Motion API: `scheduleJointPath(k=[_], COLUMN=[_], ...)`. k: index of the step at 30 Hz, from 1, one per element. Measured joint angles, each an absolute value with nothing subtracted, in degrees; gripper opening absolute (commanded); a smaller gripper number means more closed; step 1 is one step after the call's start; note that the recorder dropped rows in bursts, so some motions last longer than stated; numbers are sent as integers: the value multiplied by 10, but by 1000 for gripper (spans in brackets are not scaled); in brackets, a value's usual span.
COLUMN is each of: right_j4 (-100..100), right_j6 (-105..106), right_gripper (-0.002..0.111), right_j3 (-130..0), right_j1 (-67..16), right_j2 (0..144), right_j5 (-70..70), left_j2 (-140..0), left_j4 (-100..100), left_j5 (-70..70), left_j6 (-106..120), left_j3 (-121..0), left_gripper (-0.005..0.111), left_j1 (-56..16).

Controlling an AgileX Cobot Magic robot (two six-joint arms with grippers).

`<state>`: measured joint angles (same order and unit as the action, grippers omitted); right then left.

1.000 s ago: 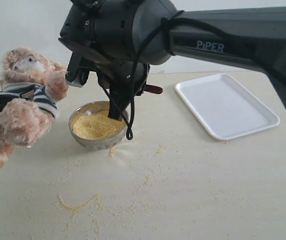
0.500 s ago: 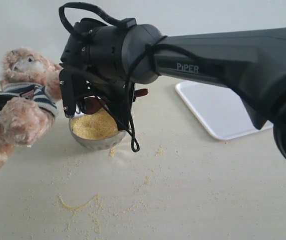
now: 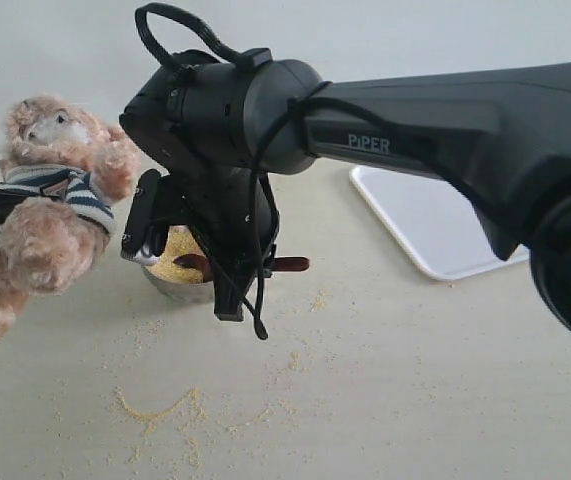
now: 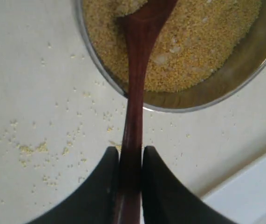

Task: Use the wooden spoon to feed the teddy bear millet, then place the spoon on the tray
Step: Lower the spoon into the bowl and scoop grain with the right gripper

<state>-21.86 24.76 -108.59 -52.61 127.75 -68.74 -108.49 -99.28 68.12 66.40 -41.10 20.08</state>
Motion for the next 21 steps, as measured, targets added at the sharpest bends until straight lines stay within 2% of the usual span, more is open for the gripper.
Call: scheduleJointPath(k=[5, 21], right_j4=[-280, -310], right_j6=[161, 143], right_gripper=[0, 0], right_j3=[-1086, -1086], right_j1=[-526, -526], right_j2=[1277, 1277], right_j5=[-677, -682], left_j2=[-1085, -1085], left_j4=[-993, -993], left_j5=[681, 681], left_j6=[667, 685], left_j3=[-411, -411], left_gripper=[5, 5], left_j1=[201, 201])
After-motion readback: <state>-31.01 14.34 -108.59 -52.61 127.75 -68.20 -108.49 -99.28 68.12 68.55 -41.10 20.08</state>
